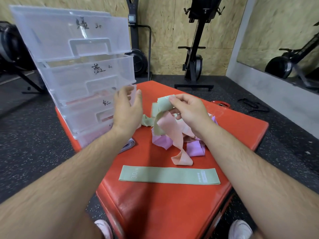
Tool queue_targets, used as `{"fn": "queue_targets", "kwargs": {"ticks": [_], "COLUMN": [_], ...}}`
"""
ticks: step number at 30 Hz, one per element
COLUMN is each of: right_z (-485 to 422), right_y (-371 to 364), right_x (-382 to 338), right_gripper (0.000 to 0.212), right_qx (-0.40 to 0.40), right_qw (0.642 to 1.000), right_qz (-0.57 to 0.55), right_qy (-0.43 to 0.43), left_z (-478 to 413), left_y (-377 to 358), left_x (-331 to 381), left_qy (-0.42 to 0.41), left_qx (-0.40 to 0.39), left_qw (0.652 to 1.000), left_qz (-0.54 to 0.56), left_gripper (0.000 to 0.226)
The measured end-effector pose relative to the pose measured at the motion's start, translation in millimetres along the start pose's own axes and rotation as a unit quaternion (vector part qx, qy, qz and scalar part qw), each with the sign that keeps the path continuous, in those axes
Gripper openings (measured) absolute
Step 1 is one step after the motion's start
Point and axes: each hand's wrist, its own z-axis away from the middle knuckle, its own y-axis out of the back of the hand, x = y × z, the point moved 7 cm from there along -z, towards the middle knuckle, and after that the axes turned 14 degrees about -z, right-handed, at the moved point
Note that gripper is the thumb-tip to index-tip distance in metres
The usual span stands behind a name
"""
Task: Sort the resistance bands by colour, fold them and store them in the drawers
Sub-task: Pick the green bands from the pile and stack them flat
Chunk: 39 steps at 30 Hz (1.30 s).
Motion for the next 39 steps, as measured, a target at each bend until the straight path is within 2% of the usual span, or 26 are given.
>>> {"fn": "queue_targets", "kwargs": {"ticks": [2,4,7,11,16,19,20,22,25,27,31,35,39], "right_z": [-2,-4,-4,1,1,3,4,4,0,-3,-6,-17,-21], "right_y": [1,2,3,2,8,5,5,5,7,7,-5,-25,-35], "right_x": [3,7,12,15,19,22,22,23,23,22,21,3,-8], "right_gripper": [0.018,0.019,0.016,0.039,0.057,0.081,0.082,0.071,0.036,0.021,0.018,0.013,0.027], "right_qx": [0.017,0.027,0.024,-0.012,0.018,0.022,0.026,0.041,0.045,0.047,0.075,0.097,0.094], "right_qw": [0.999,0.998,0.997,0.998,0.999,0.997,0.994,0.988,0.983,0.979,0.99,0.992,0.991], "right_qz": [-0.02,-0.04,-0.06,-0.05,0.014,0.071,0.102,0.149,0.179,0.194,0.119,0.063,0.017], "right_qy": [-0.018,-0.03,-0.041,-0.046,-0.037,-0.033,-0.026,-0.01,-0.022,-0.032,-0.032,0.048,0.092], "left_z": [6,16,22,16,11,12,11,9,2,-2,-7,-9,-11], "left_y": [2,-7,-29,-43,-45,-46,-46,-44,-32,-20,4,25,40], "left_x": [16,28,26,19,25,26,24,20,9,3,0,0,-4], "left_qy": [-0.059,-0.123,-0.149,-0.144,-0.126,-0.119,-0.111,-0.076,-0.011,0.003,-0.013,-0.036,-0.041], "left_qx": [-0.008,-0.07,-0.142,-0.136,-0.092,-0.085,-0.085,-0.078,-0.041,-0.008,0.055,0.095,0.099], "left_qw": [0.998,0.99,0.978,0.978,0.986,0.987,0.988,0.994,0.999,1.0,0.998,0.995,0.994], "left_qz": [0.015,0.011,-0.023,-0.059,-0.057,-0.063,-0.058,-0.026,0.018,0.019,-0.003,0.0,-0.01], "left_gripper": [0.021,0.021,0.028,0.023,0.014,0.011,0.01,0.008,0.006,0.007,0.01,0.015,0.012]}}
